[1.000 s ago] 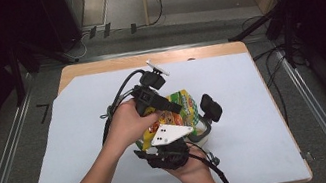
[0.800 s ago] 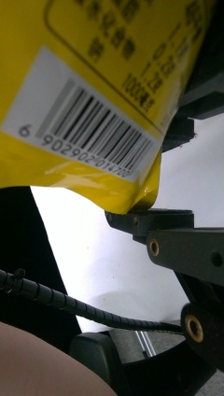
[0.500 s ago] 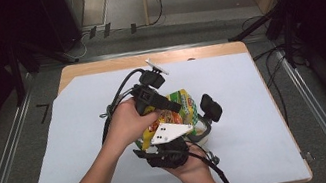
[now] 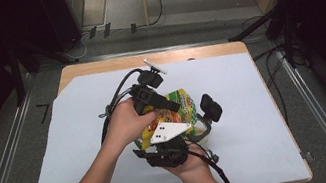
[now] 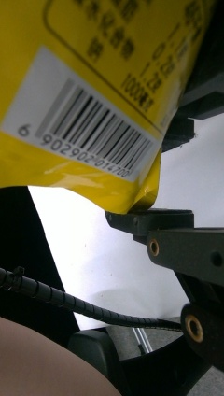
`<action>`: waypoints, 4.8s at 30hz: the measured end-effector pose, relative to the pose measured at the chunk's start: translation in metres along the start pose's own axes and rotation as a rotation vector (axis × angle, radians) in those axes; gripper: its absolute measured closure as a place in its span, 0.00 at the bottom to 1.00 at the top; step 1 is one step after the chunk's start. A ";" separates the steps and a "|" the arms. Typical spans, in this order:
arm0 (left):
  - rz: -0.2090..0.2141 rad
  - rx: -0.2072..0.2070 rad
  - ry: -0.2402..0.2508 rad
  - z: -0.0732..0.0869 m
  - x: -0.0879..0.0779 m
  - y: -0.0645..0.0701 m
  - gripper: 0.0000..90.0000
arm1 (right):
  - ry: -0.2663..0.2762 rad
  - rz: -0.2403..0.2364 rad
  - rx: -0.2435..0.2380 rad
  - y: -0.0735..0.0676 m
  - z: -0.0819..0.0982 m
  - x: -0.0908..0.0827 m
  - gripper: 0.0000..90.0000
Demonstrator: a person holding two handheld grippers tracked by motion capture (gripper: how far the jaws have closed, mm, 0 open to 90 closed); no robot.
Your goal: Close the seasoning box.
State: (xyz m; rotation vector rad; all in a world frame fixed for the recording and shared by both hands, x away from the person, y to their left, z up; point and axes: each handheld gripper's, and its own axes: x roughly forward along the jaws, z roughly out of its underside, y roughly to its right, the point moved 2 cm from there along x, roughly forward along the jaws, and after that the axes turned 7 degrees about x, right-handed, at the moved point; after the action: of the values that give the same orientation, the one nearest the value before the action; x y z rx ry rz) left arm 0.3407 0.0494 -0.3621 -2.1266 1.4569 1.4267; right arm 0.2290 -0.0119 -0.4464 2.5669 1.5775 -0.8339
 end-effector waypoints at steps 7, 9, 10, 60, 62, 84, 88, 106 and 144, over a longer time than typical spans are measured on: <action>0.003 0.002 0.004 -0.001 0.001 0.000 0.82 | 0.000 0.004 -0.001 0.000 0.000 0.000 0.72; 0.004 0.007 0.004 -0.001 0.001 0.001 0.82 | 0.003 0.006 -0.001 0.000 0.000 0.000 0.73; 0.004 0.005 0.005 -0.002 0.001 0.002 0.82 | 0.006 0.008 0.001 0.000 0.000 0.000 0.72; -0.010 0.030 0.013 -0.004 -0.001 0.006 0.82 | 0.022 0.017 0.018 -0.001 0.000 -0.001 0.72; -0.016 0.029 0.014 -0.004 -0.001 0.007 0.82 | 0.023 0.015 0.019 -0.001 0.000 -0.001 0.72; -0.031 0.048 0.014 -0.006 -0.001 0.013 0.84 | 0.051 0.001 0.065 -0.002 0.001 -0.003 0.72; -0.030 0.043 0.015 -0.007 -0.001 0.010 0.84 | 0.043 0.003 0.055 0.000 0.001 -0.003 0.72; -0.015 0.040 0.016 -0.009 0.000 0.009 0.84 | 0.033 0.018 0.056 0.000 -0.001 -0.005 0.72; -0.014 0.039 0.014 -0.008 0.002 0.009 0.84 | 0.024 0.024 0.049 0.000 0.000 -0.005 0.72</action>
State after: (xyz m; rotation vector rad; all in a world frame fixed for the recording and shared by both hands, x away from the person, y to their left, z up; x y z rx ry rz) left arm 0.3384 0.0387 -0.3560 -2.1232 1.4592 1.3702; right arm 0.2275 -0.0159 -0.4448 2.6336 1.5477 -0.8539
